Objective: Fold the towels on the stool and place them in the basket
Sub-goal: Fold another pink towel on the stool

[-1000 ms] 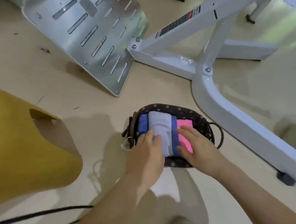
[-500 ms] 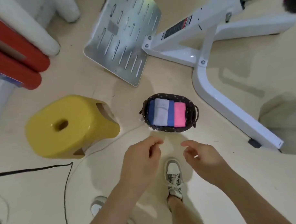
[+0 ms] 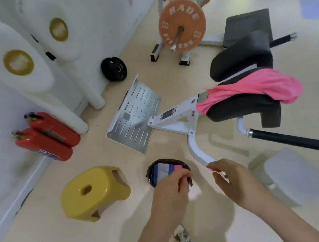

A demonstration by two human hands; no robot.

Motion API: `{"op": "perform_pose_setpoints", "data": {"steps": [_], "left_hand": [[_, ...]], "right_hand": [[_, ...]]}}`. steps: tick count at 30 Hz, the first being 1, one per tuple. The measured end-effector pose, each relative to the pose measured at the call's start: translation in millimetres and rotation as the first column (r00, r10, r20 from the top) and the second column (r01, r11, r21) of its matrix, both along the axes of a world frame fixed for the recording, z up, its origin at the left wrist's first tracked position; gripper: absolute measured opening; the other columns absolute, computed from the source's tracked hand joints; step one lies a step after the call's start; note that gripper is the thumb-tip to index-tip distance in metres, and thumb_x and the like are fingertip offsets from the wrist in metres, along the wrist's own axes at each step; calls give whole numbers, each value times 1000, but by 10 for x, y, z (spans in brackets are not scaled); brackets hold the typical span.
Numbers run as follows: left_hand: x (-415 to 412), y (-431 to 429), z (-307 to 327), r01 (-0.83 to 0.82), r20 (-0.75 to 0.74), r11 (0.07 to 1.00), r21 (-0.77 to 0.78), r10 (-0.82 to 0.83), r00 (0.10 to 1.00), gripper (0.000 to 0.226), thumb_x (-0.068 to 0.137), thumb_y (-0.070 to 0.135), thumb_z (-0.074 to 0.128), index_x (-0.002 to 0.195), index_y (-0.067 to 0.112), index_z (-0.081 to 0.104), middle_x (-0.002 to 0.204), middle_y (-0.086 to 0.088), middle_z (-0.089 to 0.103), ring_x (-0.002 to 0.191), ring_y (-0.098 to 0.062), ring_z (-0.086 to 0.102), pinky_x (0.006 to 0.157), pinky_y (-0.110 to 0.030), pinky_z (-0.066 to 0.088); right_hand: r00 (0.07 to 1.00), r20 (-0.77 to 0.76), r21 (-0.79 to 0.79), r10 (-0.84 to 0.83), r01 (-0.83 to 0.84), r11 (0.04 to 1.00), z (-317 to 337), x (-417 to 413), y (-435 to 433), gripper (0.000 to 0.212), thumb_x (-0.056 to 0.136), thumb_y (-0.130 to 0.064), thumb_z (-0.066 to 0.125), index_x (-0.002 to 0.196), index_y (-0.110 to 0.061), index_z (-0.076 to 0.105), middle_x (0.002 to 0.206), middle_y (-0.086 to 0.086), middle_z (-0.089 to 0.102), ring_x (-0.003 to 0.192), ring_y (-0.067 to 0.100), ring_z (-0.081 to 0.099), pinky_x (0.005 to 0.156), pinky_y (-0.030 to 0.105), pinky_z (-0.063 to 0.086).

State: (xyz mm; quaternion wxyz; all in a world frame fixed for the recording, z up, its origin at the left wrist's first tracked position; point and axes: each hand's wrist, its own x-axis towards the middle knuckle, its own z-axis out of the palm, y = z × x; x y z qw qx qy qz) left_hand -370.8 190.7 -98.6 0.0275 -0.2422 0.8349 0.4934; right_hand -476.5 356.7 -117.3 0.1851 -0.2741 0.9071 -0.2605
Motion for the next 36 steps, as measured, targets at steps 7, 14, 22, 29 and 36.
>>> {"op": "perform_pose_setpoints", "data": {"steps": [7,14,22,29,36], "left_hand": [[-466,772,401,8,-4,998,-55,-8,1000,32,96,13,44,116,30,61,108,20,58,99,5,51,83,-3,35],[-2112,1273,290,-84,-86,991,-107,75,993,31,96,15,42,116,24,64,110,16,62,103,-5,56,93,-23,44],[-3728,1437,-265,164,-13,919,-358,-181,983,52,86,0,47,133,22,53,139,-5,47,125,-26,46,102,-41,41],[-3793,1187,-29,81,13,903,-422,-83,996,26,93,23,47,91,18,72,86,1,71,84,-23,57,78,-37,46],[-2885,704,1009,-25,70,759,651,-27,997,33,84,52,60,80,20,69,76,0,66,67,-12,59,62,-23,48]], "right_hand": [[994,-101,76,-37,45,996,468,-666,818,46,85,-22,67,130,-21,54,126,-5,56,120,19,49,95,27,37],[975,-215,111,-64,89,990,222,-2418,1160,59,82,-32,61,138,-25,40,143,2,38,132,32,34,94,50,42],[953,-281,-35,-110,104,994,-59,-3448,1250,35,80,3,58,111,-12,66,112,11,63,92,37,59,81,41,47],[776,511,-119,-370,490,864,420,-3469,1134,23,90,-12,50,90,-17,72,85,0,69,77,12,60,72,31,50],[373,927,-104,-23,316,943,1067,-3157,579,40,89,-45,55,92,-10,72,87,12,69,80,21,65,80,33,52]]}}
